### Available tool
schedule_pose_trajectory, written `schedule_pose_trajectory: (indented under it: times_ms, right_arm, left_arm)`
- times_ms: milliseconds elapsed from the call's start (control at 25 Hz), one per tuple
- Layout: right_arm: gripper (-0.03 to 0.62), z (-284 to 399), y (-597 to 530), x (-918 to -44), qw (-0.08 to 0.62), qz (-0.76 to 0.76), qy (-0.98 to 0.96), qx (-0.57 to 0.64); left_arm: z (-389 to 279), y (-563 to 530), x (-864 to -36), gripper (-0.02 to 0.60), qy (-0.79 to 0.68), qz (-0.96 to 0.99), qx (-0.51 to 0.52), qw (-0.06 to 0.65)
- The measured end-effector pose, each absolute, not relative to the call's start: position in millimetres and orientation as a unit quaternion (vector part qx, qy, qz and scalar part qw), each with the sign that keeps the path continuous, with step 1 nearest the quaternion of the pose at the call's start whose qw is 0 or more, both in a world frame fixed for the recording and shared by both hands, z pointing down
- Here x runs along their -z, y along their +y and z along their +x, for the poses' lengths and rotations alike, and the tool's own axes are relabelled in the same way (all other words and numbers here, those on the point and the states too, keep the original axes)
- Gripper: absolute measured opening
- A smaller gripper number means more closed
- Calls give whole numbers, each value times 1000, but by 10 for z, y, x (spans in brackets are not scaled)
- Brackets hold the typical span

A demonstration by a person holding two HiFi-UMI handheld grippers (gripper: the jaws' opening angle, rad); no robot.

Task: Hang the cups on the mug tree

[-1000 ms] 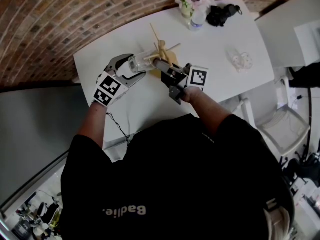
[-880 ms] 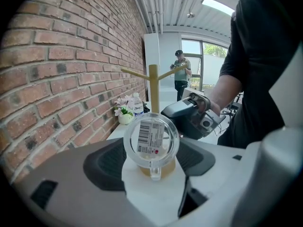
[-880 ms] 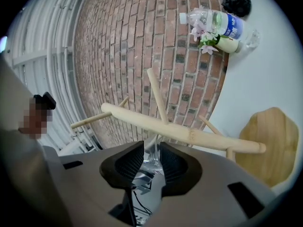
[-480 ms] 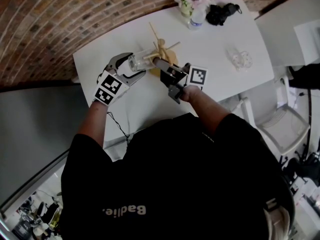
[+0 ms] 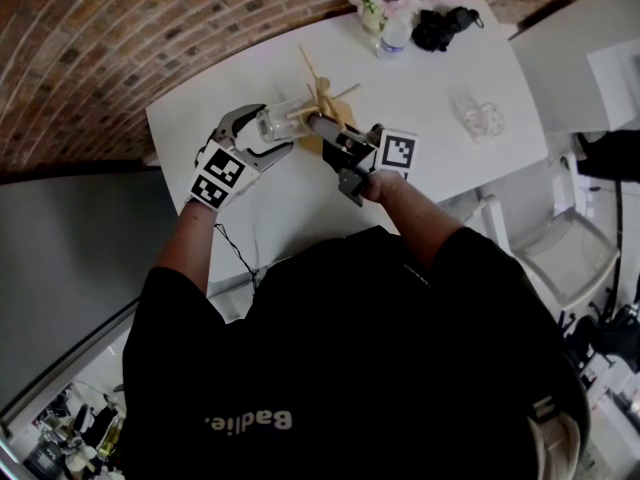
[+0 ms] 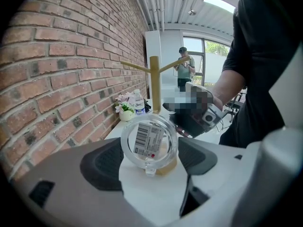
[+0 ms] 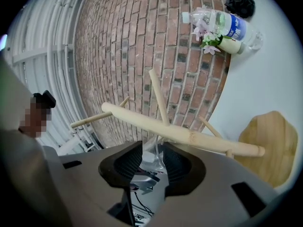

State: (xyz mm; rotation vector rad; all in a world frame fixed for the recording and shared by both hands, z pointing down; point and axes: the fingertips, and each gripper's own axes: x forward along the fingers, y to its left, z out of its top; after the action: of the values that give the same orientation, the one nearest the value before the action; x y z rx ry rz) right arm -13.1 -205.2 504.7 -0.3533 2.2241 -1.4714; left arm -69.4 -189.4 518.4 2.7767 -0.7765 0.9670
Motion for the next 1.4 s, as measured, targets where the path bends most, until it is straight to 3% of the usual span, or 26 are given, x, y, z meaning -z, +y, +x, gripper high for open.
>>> schedule_pose_trajectory:
  times_ms: [440,560,920,1400]
  right_arm:
    - [149,-145,-2004,-5010,206,-121,821,519]
    - [150,-146,-2000,-5006,204,-124,821,519]
    - [215,-69,-1974,-5028,198,-146,817,522]
    - [215,-17,-1955,-5050,193,-151,819,519]
  left_arm:
    - [-718,-1913,-5189,376,-258,912,-313,56]
    - [-697,-1909,-5176,354,-255,914,-312,54]
    - [-690,-1917,-5168,342,-255,914,-313,49]
    - [-697,-1904,-5195,367,-253,913,-315,51]
